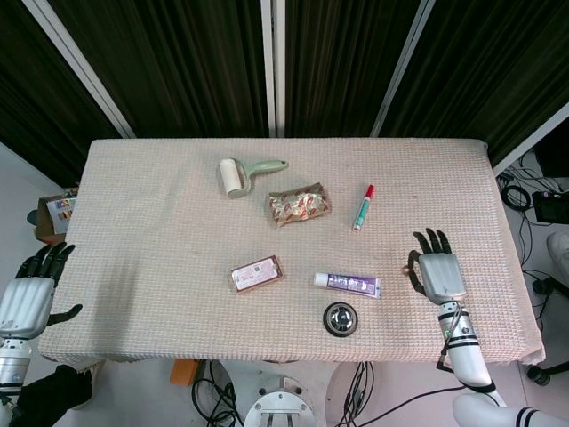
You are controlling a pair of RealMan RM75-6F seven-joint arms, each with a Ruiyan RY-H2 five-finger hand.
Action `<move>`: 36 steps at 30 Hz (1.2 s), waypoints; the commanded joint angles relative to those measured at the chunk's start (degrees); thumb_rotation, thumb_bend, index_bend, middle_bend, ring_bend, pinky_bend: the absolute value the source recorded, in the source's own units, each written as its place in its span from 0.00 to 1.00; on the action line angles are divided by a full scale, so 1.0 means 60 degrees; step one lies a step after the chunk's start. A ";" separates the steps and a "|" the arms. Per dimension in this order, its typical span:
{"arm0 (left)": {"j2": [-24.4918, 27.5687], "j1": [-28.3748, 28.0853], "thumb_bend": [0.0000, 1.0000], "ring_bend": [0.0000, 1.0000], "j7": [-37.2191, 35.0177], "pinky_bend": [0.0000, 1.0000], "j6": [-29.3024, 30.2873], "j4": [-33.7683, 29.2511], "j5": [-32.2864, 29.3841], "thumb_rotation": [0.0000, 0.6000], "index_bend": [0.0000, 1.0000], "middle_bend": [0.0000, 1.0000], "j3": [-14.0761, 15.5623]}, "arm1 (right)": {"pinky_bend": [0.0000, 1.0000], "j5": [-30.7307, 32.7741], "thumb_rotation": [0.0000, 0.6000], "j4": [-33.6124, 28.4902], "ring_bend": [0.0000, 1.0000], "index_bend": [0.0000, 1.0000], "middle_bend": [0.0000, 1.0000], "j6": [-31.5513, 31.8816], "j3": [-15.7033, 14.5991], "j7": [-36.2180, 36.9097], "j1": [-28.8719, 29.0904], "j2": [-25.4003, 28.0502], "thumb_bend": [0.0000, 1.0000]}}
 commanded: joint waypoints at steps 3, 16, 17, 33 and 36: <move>-0.0031 0.0008 0.11 0.06 -0.0031 0.17 0.0024 0.0036 0.0018 1.00 0.08 0.07 0.0000 | 0.00 -0.1756 1.00 0.0690 0.00 0.75 0.13 0.1682 -0.0032 -0.1817 -0.0008 -0.0104 0.38; -0.0031 0.0019 0.11 0.06 -0.0057 0.17 0.0012 0.0074 0.0008 1.00 0.08 0.07 0.0009 | 0.00 -0.1746 1.00 0.0011 0.00 0.87 0.19 0.1390 -0.0486 -0.1788 -0.0255 -0.0063 0.39; -0.0031 0.0021 0.11 0.06 -0.0052 0.17 -0.0005 0.0083 -0.0017 1.00 0.08 0.07 0.0009 | 0.00 -0.1457 1.00 -0.0250 0.00 0.87 0.19 0.1271 -0.0401 -0.1516 -0.0299 -0.0018 0.40; -0.0073 0.0001 0.11 0.06 -0.0072 0.17 -0.0071 0.0126 -0.0046 1.00 0.08 0.07 0.0012 | 0.00 -0.0936 1.00 0.1506 0.00 0.88 0.19 0.0619 -0.0656 -0.2199 -0.0332 -0.0633 0.40; -0.0050 0.0003 0.11 0.06 -0.0074 0.17 -0.0055 0.0116 -0.0024 1.00 0.08 0.07 0.0014 | 0.00 -0.0869 1.00 0.1876 0.00 0.88 0.19 0.0509 -0.0656 -0.2144 -0.0321 -0.0847 0.39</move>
